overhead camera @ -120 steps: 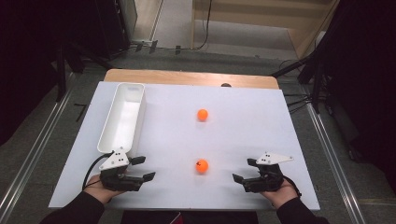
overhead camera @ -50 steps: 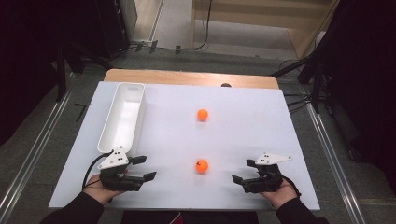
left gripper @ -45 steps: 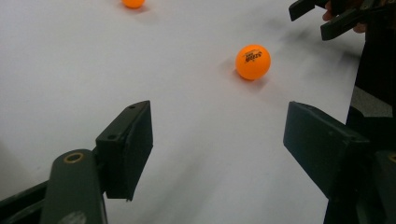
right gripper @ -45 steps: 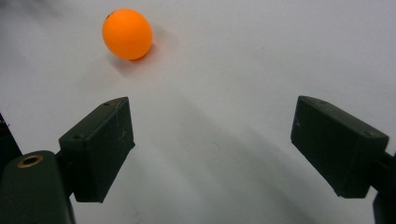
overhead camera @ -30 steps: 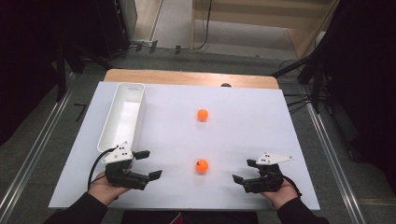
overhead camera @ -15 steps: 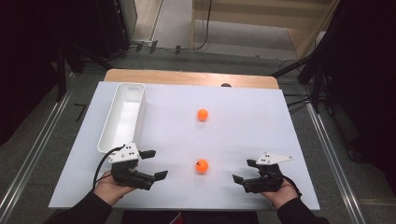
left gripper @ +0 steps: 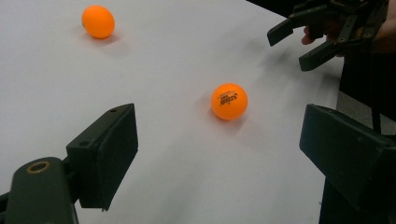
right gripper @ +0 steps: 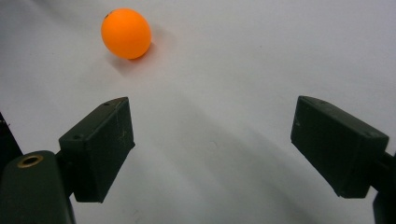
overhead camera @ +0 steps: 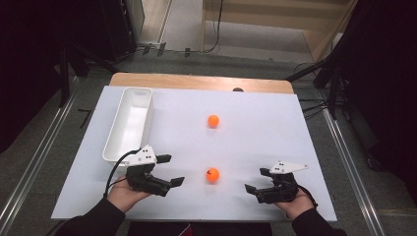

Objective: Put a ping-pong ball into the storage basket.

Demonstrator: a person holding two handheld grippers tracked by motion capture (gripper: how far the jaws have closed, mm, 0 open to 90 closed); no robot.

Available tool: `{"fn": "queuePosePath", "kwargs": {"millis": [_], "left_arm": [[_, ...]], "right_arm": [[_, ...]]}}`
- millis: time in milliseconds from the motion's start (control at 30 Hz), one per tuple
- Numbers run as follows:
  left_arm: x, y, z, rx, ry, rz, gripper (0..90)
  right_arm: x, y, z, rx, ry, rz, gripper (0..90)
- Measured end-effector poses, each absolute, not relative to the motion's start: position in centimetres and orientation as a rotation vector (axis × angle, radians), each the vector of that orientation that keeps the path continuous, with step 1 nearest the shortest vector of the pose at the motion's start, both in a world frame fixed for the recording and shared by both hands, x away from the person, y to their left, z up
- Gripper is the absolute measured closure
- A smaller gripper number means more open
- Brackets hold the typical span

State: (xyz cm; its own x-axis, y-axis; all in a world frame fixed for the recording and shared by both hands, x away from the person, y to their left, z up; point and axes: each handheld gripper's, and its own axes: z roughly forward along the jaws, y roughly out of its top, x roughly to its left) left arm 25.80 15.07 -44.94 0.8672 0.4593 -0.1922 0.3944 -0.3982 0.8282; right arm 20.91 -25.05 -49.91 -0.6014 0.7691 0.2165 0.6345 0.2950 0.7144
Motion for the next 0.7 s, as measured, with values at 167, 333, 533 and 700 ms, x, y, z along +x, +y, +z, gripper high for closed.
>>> {"fn": "queuePosePath", "kwargs": {"millis": [167, 333, 533, 700], "left_arm": [[26.4, 14.5, -45.0, 2.027, 0.629, 0.077, 12.2], [26.9, 13.9, -45.2, 2.025, 0.632, 0.076, 12.3], [27.4, 13.2, -45.2, 2.028, 0.630, 0.084, 12.4], [27.8, 12.9, -45.5, 2.040, 0.633, 0.086, 12.5]], "right_arm": [[20.9, -25.1, -49.9, 1.307, 2.389, 1.201, 11.7], [20.8, -25.1, -49.9, 1.308, 2.390, 1.202, 11.6], [20.9, -25.1, -49.9, 1.304, 2.390, 1.201, 11.7], [20.9, -25.1, -49.9, 1.306, 2.390, 1.201, 11.6]]}}
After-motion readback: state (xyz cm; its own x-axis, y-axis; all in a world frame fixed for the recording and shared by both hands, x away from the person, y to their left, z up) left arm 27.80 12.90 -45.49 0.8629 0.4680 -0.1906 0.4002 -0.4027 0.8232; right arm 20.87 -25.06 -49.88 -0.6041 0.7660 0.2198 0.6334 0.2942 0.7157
